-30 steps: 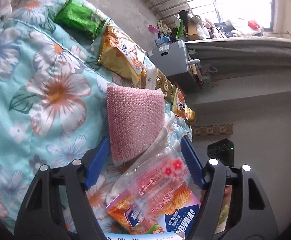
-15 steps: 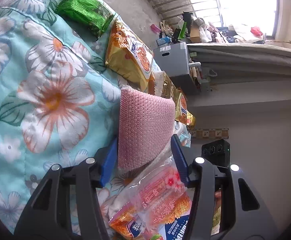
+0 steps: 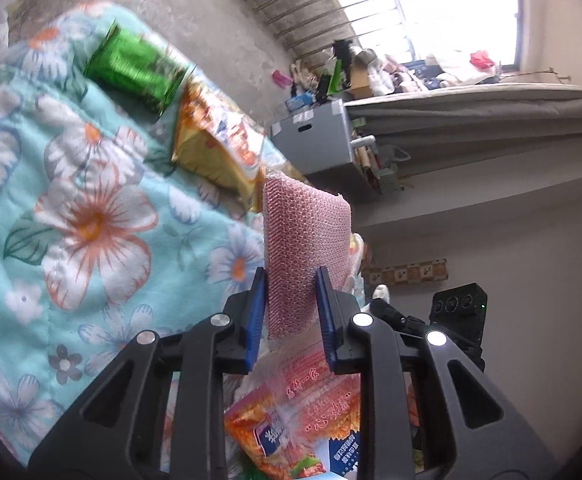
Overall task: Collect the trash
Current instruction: 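Grasp the pink sponge with the left tool while the right grasps the white glove, then carry sponge and glove to the blue wastebasket and open both tools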
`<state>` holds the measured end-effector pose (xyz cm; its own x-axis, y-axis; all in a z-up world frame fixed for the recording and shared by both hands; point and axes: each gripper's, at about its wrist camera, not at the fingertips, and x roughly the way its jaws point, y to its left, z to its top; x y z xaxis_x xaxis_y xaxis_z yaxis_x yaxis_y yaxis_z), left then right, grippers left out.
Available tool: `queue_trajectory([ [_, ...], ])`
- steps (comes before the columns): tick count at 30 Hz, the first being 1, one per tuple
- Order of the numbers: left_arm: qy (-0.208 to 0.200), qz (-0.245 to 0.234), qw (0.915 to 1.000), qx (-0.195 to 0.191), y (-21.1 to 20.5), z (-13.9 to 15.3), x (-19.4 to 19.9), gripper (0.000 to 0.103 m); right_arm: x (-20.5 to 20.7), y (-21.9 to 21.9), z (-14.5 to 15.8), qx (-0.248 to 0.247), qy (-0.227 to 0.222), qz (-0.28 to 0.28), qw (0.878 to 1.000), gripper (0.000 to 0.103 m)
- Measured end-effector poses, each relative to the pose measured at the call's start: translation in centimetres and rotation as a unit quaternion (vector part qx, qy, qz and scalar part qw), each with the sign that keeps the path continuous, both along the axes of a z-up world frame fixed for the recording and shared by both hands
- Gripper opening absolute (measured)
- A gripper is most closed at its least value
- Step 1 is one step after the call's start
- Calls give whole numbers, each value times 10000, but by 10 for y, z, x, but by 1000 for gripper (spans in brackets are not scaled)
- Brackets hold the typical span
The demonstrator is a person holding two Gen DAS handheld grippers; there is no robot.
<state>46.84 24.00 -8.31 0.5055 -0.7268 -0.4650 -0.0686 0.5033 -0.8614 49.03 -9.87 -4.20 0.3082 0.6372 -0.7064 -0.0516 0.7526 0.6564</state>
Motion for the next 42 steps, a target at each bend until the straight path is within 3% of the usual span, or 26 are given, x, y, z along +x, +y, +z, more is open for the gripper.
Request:
queue_trajectory([
  [7, -802, 157, 9965, 156, 1, 51, -22, 21, -23, -6, 67, -632, -1191, -127, 9908, 6],
  [16, -1382, 226, 9900, 170, -1, 93, -59, 21, -72, -16, 133, -1363, -2368, -317, 9614, 6],
  [23, -1544, 116, 9875, 309, -10, 116, -93, 21, -118, -50, 164, -1277, -2701, -637, 9522, 6],
  [31, -2143, -349, 9726, 833, -59, 174, -160, 21, -197, -109, 197, -1012, -2952, -1095, 9437, 6],
  [36, -2259, -819, 9650, 1051, -116, 198, -196, 21, -255, -156, 204, -1047, -2965, -1481, 9376, 6],
  [42, -2256, -1698, 9511, 1252, -214, 202, -228, 21, -332, -236, 186, -1086, -2681, -2203, 9316, 6],
])
